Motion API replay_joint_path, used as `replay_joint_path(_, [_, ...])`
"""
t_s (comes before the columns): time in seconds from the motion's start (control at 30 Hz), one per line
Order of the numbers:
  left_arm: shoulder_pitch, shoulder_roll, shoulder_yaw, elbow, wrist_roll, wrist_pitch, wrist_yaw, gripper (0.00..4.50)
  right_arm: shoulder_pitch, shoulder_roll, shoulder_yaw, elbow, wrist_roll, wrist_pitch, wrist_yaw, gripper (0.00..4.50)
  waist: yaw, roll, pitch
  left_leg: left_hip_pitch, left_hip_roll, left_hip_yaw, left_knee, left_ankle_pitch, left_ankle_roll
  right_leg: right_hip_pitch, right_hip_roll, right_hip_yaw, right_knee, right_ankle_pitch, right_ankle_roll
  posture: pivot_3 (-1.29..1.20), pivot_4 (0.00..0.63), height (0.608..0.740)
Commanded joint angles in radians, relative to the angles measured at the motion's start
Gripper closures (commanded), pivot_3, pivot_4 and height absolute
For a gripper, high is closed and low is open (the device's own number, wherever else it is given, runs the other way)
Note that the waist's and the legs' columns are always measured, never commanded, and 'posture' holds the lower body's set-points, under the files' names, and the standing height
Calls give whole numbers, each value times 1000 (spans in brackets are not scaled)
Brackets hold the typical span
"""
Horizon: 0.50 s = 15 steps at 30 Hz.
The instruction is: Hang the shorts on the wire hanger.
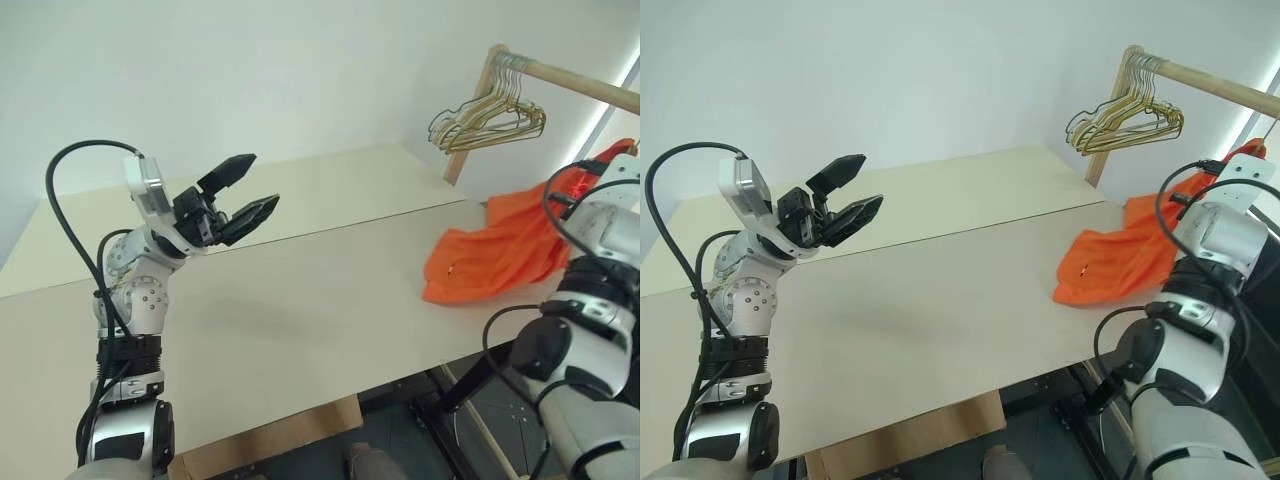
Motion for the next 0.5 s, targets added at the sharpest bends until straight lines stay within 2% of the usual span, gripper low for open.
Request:
replay_joint_path(0.03, [-9, 11, 11, -21, -5, -10, 9, 24, -94, -74, 1, 154, 48, -165, -15, 4500, -5, 0, 0, 1, 0, 0, -1, 0, 0, 1, 0, 1, 0, 0, 0, -129, 0, 740])
replay_joint_path(0.17, [0, 12, 14, -27, -3, -14, 14, 24, -151, -142, 32, 336, 74, -279, 3, 4500, -8, 0, 1, 7, 0, 2, -4, 0, 0, 7, 1, 2, -3, -1, 1, -120, 0, 740])
replay_joint_path(0.27, [8, 13, 10, -33, 0, -16, 15, 24, -186, -173, 30, 425, 109, -326, 14, 4500, -9, 0, 2, 13, 0, 4, -9, 0, 1, 17, 1, 4, -9, -2, 3, -114, 0, 740])
replay_joint_path(0.33, [11, 16, 10, -37, 1, -16, 16, 24, -211, -196, 22, 468, 137, -351, 27, 4500, -10, 0, 2, 15, 0, 5, -11, 0, 1, 18, 1, 6, -12, -3, 7, -111, 0, 740])
replay_joint_path(0.5, [8, 22, 9, -33, 5, -18, 16, 24, -251, -235, -4, 541, 217, -357, 66, 4500, -6, 1, 2, 14, 0, 7, -11, 0, 1, 17, 1, 7, -14, -1, 6, -107, 0, 740])
